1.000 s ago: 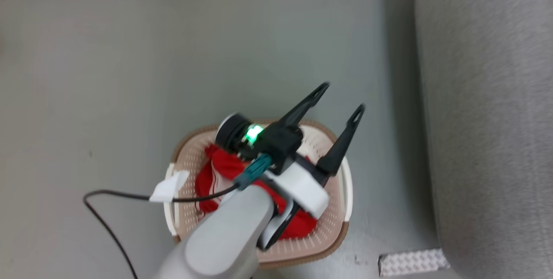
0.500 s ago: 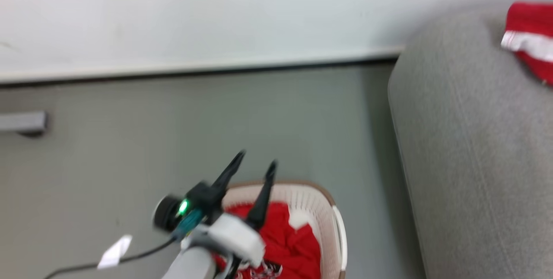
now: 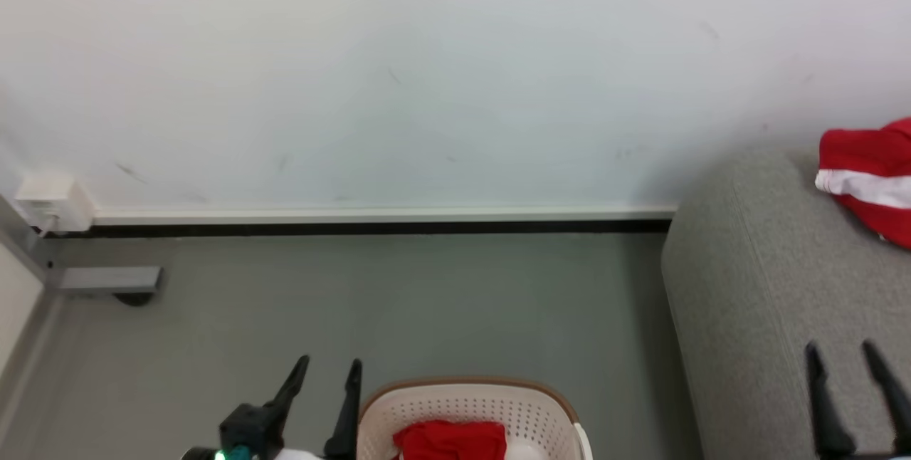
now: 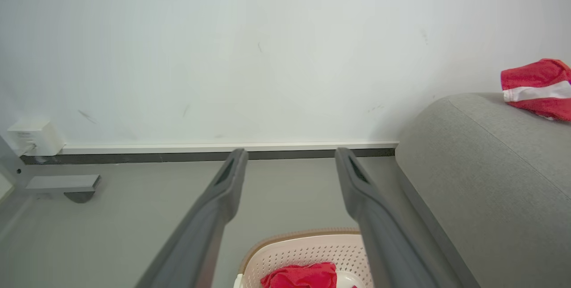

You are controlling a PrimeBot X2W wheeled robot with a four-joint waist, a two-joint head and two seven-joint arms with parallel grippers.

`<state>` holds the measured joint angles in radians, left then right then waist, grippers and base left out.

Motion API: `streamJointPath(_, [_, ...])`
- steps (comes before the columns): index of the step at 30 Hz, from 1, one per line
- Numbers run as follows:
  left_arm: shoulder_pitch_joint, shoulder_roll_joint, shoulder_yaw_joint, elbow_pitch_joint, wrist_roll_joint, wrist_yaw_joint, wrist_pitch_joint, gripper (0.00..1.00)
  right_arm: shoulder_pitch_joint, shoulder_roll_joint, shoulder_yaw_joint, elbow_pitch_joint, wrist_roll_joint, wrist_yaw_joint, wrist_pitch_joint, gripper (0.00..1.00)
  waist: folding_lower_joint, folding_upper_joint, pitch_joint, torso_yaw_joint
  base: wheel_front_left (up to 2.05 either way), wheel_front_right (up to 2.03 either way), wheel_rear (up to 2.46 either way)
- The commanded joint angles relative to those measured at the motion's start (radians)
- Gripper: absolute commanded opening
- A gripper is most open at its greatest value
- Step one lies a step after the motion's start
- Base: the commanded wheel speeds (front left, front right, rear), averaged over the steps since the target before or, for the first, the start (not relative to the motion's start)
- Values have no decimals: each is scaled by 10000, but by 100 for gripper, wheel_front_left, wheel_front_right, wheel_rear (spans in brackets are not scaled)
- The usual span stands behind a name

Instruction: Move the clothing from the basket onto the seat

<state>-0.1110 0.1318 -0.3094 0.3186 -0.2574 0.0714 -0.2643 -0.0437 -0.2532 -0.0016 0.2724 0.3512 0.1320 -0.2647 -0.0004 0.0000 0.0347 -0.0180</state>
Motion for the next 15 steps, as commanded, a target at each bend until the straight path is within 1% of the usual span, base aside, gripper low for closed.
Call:
streamJointPath(1, [243,-44,218,-54,116,14,-1,100,332,163,61,-136,-195,-26,7,100,4,0,-321,286,0,0,0])
streamJointPath(5, [687,-177,735,-131,255,-170,-1,100,1062,679,251,-308,-575,-27,7,100,4,0,-515,420,0,0,0])
streamJointPath(9, [995,-331,1163,-111,416,-336,-1,100,1503,1184,177,-369,-855,-26,7,100,4,0,-653,478,0,0,0])
streamJointPath(15, [1318,-486,1740,-29,552,-606,-1,100,1869,1486,275,-292,-1052,-26,7,100,4,0,-790,380,0,0,0])
